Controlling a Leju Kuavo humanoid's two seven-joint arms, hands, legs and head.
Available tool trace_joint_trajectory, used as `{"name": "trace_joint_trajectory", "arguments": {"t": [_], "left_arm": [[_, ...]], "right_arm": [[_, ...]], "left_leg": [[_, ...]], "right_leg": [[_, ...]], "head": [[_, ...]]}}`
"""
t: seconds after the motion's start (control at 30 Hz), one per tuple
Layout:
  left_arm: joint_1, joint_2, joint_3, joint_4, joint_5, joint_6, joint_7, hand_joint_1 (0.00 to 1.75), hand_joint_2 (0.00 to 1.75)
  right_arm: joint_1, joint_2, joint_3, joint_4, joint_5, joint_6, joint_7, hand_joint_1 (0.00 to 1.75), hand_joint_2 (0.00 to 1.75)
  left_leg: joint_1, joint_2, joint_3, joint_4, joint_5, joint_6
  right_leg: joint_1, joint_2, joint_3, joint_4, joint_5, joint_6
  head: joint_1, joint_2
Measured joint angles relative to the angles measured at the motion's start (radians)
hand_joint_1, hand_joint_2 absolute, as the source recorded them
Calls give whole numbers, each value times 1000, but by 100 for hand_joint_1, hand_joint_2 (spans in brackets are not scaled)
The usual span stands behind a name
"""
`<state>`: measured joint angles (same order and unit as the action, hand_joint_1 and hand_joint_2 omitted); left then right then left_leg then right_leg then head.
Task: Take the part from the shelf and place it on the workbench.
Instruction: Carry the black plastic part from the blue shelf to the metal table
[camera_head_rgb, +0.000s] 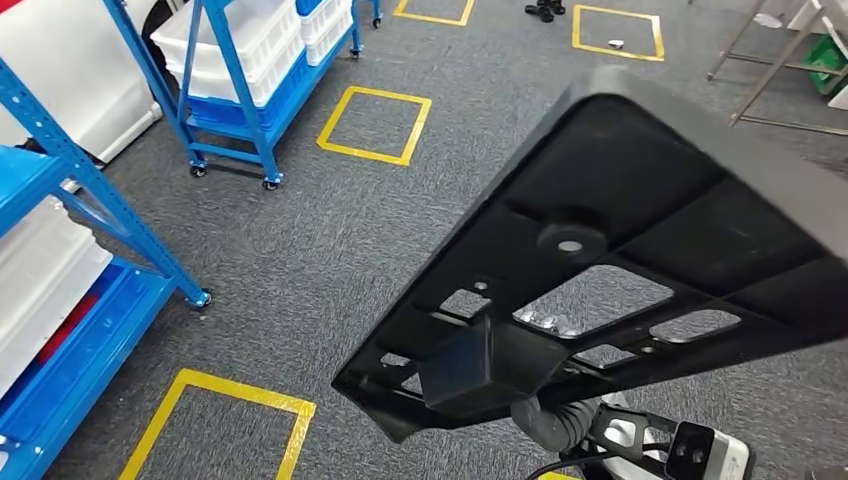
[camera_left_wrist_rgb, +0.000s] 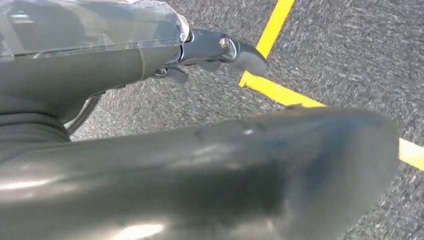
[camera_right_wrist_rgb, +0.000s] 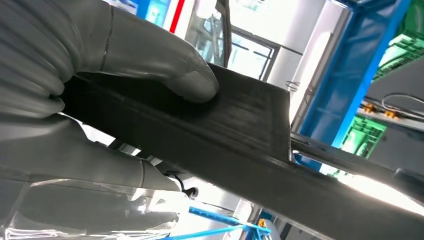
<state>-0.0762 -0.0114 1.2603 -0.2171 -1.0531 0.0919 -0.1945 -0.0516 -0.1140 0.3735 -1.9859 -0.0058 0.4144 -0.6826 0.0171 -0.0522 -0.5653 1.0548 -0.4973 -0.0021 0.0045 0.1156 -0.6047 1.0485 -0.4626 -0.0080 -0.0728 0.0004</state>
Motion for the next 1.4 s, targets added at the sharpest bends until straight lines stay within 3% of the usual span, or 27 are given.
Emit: {"name": "trace_joint_trajectory", "arguments": {"t": [0.03, 0.1, 0.17, 0.23, 0.27, 0.3, 0.33, 0.4, 0.47, 0.53, 0.57, 0.63, 0.7, 0.73, 0.77, 0.8, 0.87, 0.93, 1.0, 1.03, 1.07, 1.13, 1.2, 1.27, 1.3, 1.33, 1.4], "left_arm": [[-1, -1, 0, 0, 0, 0, 0, 0, 0], [-3, -3, 1, 0, 1, 0, -1, 0, 0], [-2, -3, 1, 0, -2, -1, -2, 0, 0], [0, -3, 1, 0, -4, -3, -4, 0, 0], [0, -3, 1, 0, -4, -4, -5, 0, 0], [-2, -3, 1, 0, -4, -6, -5, 0, 0], [-3, -3, 1, 0, -4, -6, -4, 0, 0], [-6, -3, 1, 0, -4, -6, -2, 0, 0], [-5, -3, 1, 0, -6, -6, 2, 0, 0], [-7, -4, 1, 0, -10, -6, 4, 0, 0], [-9, -3, 1, 0, -10, -6, 3, 0, 0], [-13, -3, 1, 0, -7, -7, -3, 0, 0], [-13, -2, 3, 0, 1, -8, -8, 0, 0], [-11, -2, 5, 0, 6, -6, -8, 0, 0], [-11, -1, 8, 0, 10, -3, -7, 0, 0], [-11, -1, 11, 0, 15, 1, -5, 0, 0], [-12, 1, 17, 0, 19, 8, -4, 0, 0], [-13, 1, 22, 0, 20, 11, -5, 0, 0], [-15, 1, 25, 0, 21, 11, -7, 0, 0], [-16, 1, 26, 0, 22, 11, -9, 0, 0], [-17, 1, 26, 0, 24, 11, -9, 0, 0], [-18, 1, 27, -1, 26, 11, -10, 0, 0], [-16, 1, 29, -1, 28, 10, -10, 0, 0], [-14, 2, 31, -1, 29, 10, -8, 0, 0], [-14, 2, 31, -1, 30, 9, -7, 0, 0], [-14, 1, 32, -1, 30, 9, -6, 0, 0], [-15, 1, 33, -1, 31, 8, -3, 0, 0]], "right_arm": [[1, 1, -5, -2, 0, 0, 0, 175, 175], [2, 2, -12, -6, -2, 2, 0, 175, 175], [1, 8, -20, -10, -10, 15, 0, 175, 175], [4, 21, -29, -12, -25, 42, 0, 175, 175], [7, 29, -34, -13, -32, 56, 0, 175, 175], [10, 35, -39, -16, -37, 68, 0, 175, 175], [14, 42, -43, -21, -40, 79, 0, 175, 175], [19, 54, -53, -34, -46, 99, 0, 175, 175], [25, 66, -63, -46, -50, 115, 0, 175, 175], [36, 76, -73, -54, -51, 129, 0, 175, 175], [44, 81, -77, -57, -49, 135, 0, 175, 175], [54, 92, -81, -61, -42, 142, 0, 175, 175], [59, 102, -81, -60, -37, 144, 0, 175, 175], [63, 105, -81, -59, -36, 144, 0, 175, 175], [68, 107, -81, -56, -36, 144, 0, 175, 175], [72, 109, -81, -53, -36, 144, 0, 175, 175], [76, 110, -81, -46, -39, 146, 0, 175, 175], [76, 111, -80, -39, -47, 151, 0, 175, 175], [76, 112, -80, -34, -56, 163, 0, 175, 175], [76, 113, -80, -33, -58, 168, 0, 175, 175], [76, 114, -80, -32, -59, 173, 0, 175, 175], [74, 115, -78, -30, -60, 178, 0, 175, 175], [71, 116, -76, -27, -61, 178, 0, 175, 175], [71, 118, -75, -22, -64, 179, 0, 175, 175], [72, 119, -75, -20, -66, 180, 0, 175, 175], [72, 120, -74, -18, -68, 181, 0, 175, 175], [70, 124, -71, -17, -72, 181, 0, 175, 175]], "left_leg": [[-1, 11, 0, -1, 2, 6], [1, 30, 2, -5, 5, 17], [-1, 50, 2, -7, 4, 24], [-6, 74, 2, -7, 2, 27], [-8, 86, 3, -7, 0, 28], [-10, 96, 5, -7, -1, 28], [-11, 106, 8, -7, -4, 28], [-13, 124, 15, -9, -9, 26], [-15, 143, 21, -14, -12, 20], [-16, 164, 29, -22, -14, 13], [-15, 161, 32, -22, -17, 9], [-14, 121, 18, 21, -45, 3], [-11, 74, -39, 135, -99, -2], [-10, 65, -73, 195, -120, -5], [-9, 62, -96, 234, -125, -9], [-6, 61, -105, 239, -112, -13], [1, 51, -71, 148, -44, -21], [9, 10, -25, 41, 0, -24], [9, -11, -12, 7, 3, -14], [7, -1, -12, 6, 5, -4], [6, 9, -11, 5, 6, 2], [7, 29, -8, 1, 8, 13], [4, 50, -6, -1, 6, 21], [0, 74, -6, -1, 3, 23], [-2, 86, -4, -1, 1, 23], [-3, 97, -1, -1, -2, 23], [-5, 116, 8, -3, -8, 22]], "right_leg": [[-1, 2, -3, 1, 1, 4], [0, -33, -19, 31, -18, 13], [-1, -88, -70, 134, -71, 22], [-6, -108, -134, 255, -114, 27], [-7, -110, -148, 280, -113, 26], [-7, -112, -142, 264, -93, 23], [-5, -118, -115, 209, -59, 18], [9, -160, -44, 68, -6, 1], [25, -187, -9, -4, 6, -14], [30, -169, -7, -15, 8, -24], [27, -158, -2, -24, 12, -26], [18, -137, 11, -44, 21, -33], [14, -117, 17, -50, 23, -38], [13, -104, 17, -50, 22, -39], [12, -90, 17, -48, 21, -39], [11, -76, 18, -46, 20, -37], [5, -48, 18, -35, 14, -29], [1, -24, 10, -13, 3, -15], [-1, -5, -2, 1, -1, -3], [-1, 4, -6, 2, 0, 1], [-2, 2, -9, 4, 0, 5], [-1, -39, -26, 40, -21, 12], [-2, -94, -82, 151, -76, 21], [-7, -110, -145, 267, -115, 24], [-7, -111, -155, 283, -111, 23], [-6, -113, -143, 256, -87, 19], [4, -145, -76, 125, -21, 4]], "head": [[0, 0], [0, 0], [0, 0], [0, 0], [0, 0], [0, 0], [0, 0], [0, 0], [0, 0], [0, 0], [0, 0], [0, 0], [0, 0], [0, 0], [0, 0], [0, 0], [0, 0], [0, 0], [0, 0], [0, 0], [0, 0], [0, 0], [1, 0], [0, 0], [0, 0], [0, 0], [0, 0]]}}
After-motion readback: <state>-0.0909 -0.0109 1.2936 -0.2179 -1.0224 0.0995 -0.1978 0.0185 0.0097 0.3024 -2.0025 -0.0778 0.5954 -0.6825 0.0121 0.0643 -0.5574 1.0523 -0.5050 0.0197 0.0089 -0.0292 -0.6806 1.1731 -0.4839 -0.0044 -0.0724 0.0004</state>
